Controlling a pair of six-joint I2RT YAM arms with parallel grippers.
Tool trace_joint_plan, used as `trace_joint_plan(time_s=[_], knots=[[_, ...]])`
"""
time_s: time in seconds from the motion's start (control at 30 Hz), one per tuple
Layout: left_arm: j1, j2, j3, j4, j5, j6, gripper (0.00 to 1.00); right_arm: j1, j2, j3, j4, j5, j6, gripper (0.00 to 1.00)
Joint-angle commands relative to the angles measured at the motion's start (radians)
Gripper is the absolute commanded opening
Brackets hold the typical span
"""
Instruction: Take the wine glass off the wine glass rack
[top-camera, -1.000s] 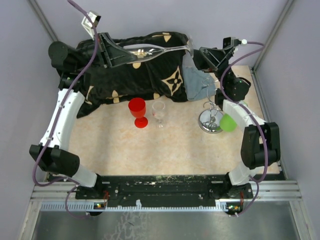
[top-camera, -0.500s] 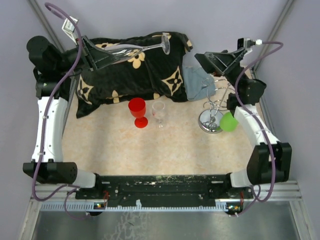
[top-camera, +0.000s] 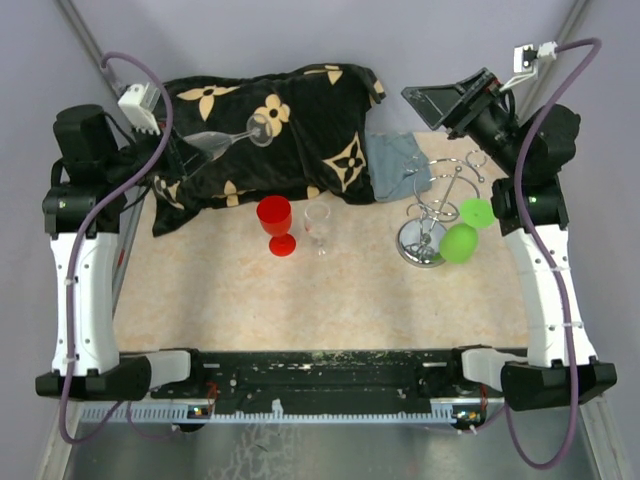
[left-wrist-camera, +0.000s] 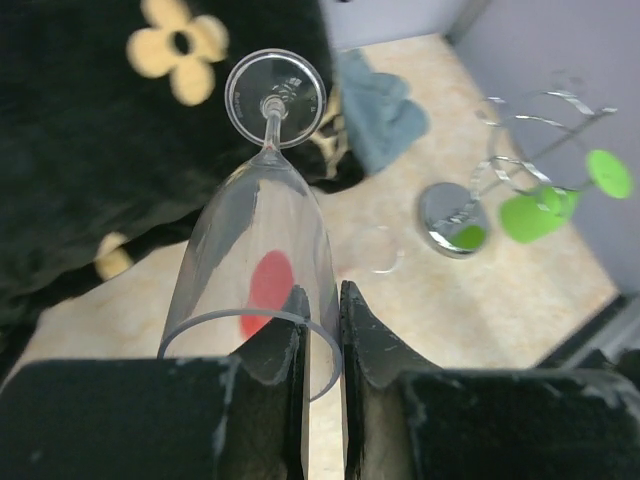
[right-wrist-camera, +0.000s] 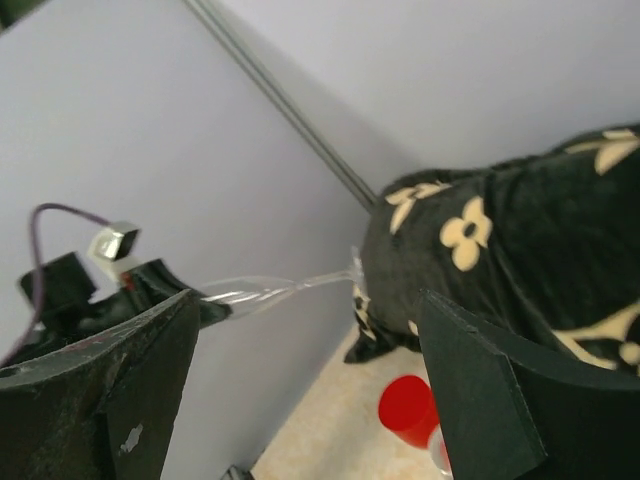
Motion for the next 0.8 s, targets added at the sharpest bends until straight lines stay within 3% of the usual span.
trace_joint_plan(time_s=[0.0, 0.53, 0.77], knots=[[0.012, -0.068, -0.021, -0.116, -0.311, 0.147, 0.00, -0.004, -0.009, 0.020, -0.261, 0.115, -0.175, 0.88], [0.022, -0.076, -0.228, -0.427, -0.292, 0.276, 0.00, -0.004, -0.026, 0.014, -0.385, 0.218, -0.255, 0.90], [0.011, -0.007, -0.199, -0.504, -0.271, 0.345, 0.00, -0.004, -0.021, 0.001, -0.391, 0.238, -0.251, 0.91]])
